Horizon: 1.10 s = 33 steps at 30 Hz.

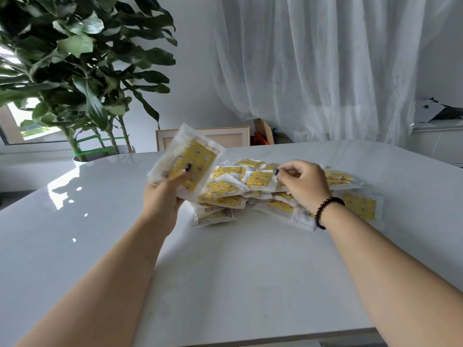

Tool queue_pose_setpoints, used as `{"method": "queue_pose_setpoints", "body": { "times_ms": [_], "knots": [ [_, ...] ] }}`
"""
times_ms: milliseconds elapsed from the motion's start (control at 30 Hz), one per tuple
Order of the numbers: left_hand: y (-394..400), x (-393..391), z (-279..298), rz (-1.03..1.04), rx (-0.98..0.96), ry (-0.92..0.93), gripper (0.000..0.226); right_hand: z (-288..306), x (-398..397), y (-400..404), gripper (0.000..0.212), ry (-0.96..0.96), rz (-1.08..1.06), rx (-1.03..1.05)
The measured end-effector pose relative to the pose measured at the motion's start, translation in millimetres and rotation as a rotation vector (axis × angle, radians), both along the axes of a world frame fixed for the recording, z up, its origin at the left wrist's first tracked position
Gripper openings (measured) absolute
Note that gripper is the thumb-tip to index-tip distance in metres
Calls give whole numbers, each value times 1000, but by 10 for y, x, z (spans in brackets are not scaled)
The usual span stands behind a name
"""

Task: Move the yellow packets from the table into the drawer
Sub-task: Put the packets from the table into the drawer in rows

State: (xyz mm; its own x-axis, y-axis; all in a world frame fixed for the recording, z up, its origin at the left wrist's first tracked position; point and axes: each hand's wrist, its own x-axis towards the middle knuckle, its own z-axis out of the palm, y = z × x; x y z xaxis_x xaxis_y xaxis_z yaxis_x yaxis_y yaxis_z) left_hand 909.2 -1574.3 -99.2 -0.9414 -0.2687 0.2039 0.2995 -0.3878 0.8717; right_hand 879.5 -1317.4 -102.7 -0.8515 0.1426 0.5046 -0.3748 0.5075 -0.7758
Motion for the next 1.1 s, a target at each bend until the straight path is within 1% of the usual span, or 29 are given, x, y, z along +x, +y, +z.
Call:
{"method": "queue_pose_setpoints", "body": {
  "times_ms": [33, 100, 167, 200, 267, 367, 433, 500, 567, 633, 700, 733, 767, 833, 933, 1033, 1100],
  "knots": [
    [-32, -5, 9, 12, 56, -15, 29, -48, -17, -9, 9, 8, 0, 107],
    [-64, -15, 0, 38, 144, -58, 30, -110, -52, -56, 32, 6, 24, 307],
    [-67, -24, -14, 51, 189, -83, 35, -137, -58, -123, 53, -49, 24, 510],
    [-63, -28, -18, 52, 191, -87, 37, -149, -50, -160, 58, -90, 18, 620],
    [-47, -26, -14, 53, 171, -96, 36, -182, -45, -219, 58, -165, 16, 780],
    [-24, -6, -1, 20, 81, -109, 29, -161, -51, -233, 51, -175, -18, 806],
    [6, 23, 8, -56, -33, -106, 23, -135, -58, -228, 50, -153, -36, 809],
    [60, 76, 18, -156, -166, -95, 24, -127, -66, -225, 58, -138, -41, 759],
    [133, 128, 25, -240, -222, -79, 31, -152, -74, -234, 70, -102, -77, 751],
    [191, 156, 39, -233, -165, -79, 22, -191, -99, -239, 67, -125, -64, 827],
    [184, 142, 50, -145, -53, -103, 12, -194, -113, -253, 66, -264, 14, 936],
    [144, 116, 48, -92, -2, -120, 13, -167, -103, -258, 66, -320, 39, 976],
    [99, 92, 46, -46, 43, -132, 16, -138, -98, -263, 64, -337, 41, 989],
    [8, 59, 34, 20, 123, -150, 23, -80, -65, -267, 62, -298, -10, 966],
    [-35, 44, 30, 56, 192, -160, 16, -53, -12, -309, 64, -205, -133, 925],
    [-4, 46, 33, 44, 193, -159, 24, -54, 1, -346, 61, -124, -160, 1010],
    [18, 46, 26, 30, 184, -162, 31, -26, 13, -343, 57, -141, -119, 1060]
  ]
}}
